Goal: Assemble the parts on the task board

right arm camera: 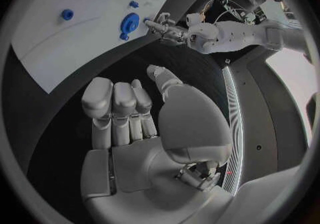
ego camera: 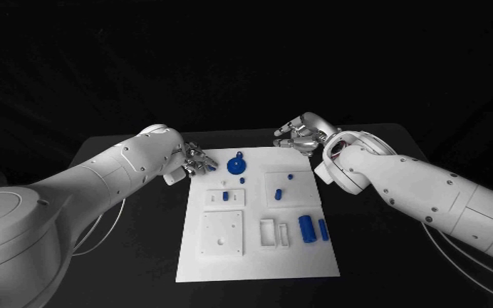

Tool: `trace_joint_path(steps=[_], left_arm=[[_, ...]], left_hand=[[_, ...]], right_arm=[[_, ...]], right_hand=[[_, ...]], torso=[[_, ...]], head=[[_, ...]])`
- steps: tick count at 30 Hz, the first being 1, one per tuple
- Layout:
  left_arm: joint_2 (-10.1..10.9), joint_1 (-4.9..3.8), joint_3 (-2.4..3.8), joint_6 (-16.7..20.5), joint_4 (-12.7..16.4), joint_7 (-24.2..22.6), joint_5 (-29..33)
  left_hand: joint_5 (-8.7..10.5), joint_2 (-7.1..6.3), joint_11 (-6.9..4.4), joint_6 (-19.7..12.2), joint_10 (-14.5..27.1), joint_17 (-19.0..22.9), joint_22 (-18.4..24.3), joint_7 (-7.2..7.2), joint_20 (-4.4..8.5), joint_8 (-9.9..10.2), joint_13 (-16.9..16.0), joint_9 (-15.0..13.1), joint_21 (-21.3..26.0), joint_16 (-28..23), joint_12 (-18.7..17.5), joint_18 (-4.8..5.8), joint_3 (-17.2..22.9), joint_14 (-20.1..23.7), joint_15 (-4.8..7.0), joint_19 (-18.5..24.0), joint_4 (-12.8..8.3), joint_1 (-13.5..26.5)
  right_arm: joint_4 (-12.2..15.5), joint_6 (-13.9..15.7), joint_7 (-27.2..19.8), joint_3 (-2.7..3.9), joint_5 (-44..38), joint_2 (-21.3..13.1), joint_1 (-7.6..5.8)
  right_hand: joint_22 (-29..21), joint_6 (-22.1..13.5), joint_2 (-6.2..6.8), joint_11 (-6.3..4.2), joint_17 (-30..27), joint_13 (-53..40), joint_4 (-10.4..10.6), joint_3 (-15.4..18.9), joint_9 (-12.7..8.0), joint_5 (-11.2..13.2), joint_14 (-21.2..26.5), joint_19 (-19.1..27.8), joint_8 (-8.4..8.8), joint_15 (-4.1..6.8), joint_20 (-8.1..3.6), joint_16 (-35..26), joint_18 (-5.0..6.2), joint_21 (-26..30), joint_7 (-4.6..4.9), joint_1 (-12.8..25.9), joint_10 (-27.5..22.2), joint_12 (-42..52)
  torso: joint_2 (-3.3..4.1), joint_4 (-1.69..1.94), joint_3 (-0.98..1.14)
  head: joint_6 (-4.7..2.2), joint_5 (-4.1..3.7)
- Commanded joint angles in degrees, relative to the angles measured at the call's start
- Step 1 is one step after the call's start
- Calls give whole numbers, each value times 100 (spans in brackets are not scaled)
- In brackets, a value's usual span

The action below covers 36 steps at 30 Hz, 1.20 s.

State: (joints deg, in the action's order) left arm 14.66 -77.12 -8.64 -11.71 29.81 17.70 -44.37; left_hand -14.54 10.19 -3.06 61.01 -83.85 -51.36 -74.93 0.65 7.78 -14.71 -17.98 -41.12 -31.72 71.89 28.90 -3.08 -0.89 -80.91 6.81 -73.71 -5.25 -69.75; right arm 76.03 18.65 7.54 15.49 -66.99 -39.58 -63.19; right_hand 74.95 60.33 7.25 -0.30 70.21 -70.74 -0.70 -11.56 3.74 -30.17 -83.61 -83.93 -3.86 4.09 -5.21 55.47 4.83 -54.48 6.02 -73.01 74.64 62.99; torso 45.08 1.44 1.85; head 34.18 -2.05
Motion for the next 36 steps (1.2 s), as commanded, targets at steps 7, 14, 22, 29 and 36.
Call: trace_joint_path(steps=[7,14,22,29,36], left_arm=[[74,-2,4,-107,172,10,341],[316,-63,7,-5,621,174,456],[794,-201,-1,83,1498,503,480],[1192,-296,-6,259,2204,773,448],[1473,-338,-27,593,2724,925,307]], left_hand=[[-9,-70,-44,4,-190,-32,-95,-76,27,-105,21,-1368,-40,17,-66,78,841,-53,30,17,-339,214],[-117,-407,-65,166,-257,-126,-92,-143,47,-162,21,-1859,-62,42,30,76,1500,-137,54,-40,-208,486],[-316,-468,-85,177,-262,-207,-113,-160,64,-169,69,-2200,-166,40,104,64,1644,-173,73,-99,-213,520],[-401,-488,-91,204,-269,-245,-128,-166,59,-166,71,-2238,-235,65,153,57,1702,-184,70,-121,-246,538],[-400,-498,-95,228,-271,-247,-128,-171,55,-156,75,-2242,-251,72,181,54,1712,-186,68,-124,-254,553]], right_arm=[[11,-86,-10,4,-8,-18,-1],[6,-88,-6,4,-2,-97,-1],[-41,-89,-11,4,19,-146,19],[-76,-91,-24,4,40,-151,77],[-90,-92,-31,4,56,-160,123]], right_hand=[[598,-12,-1,10,4,-5,41,-1,-8,0,-38,-386,31,-7,14,8,77,-11,-2,46,-13,36],[595,-17,1,11,4,-2,57,-1,-8,-1,-37,-386,30,-8,14,6,78,-6,0,55,-17,31],[592,-16,1,9,3,-3,56,-9,-8,-3,-37,-385,31,-7,14,5,79,-2,-2,43,-15,33],[592,-16,1,9,3,-3,56,-9,-8,-3,-37,-385,31,-7,14,5,79,-2,-2,43,-15,33],[592,-16,1,9,3,-3,56,-9,-8,-3,-37,-385,31,-7,14,5,79,-2,-2,43,-15,33]], torso=[[-8,11,-10],[-50,66,-24],[-159,177,-66],[-245,212,-86],[-294,240,-94]], head=[[11,24],[23,7],[74,17],[124,55],[156,71]])
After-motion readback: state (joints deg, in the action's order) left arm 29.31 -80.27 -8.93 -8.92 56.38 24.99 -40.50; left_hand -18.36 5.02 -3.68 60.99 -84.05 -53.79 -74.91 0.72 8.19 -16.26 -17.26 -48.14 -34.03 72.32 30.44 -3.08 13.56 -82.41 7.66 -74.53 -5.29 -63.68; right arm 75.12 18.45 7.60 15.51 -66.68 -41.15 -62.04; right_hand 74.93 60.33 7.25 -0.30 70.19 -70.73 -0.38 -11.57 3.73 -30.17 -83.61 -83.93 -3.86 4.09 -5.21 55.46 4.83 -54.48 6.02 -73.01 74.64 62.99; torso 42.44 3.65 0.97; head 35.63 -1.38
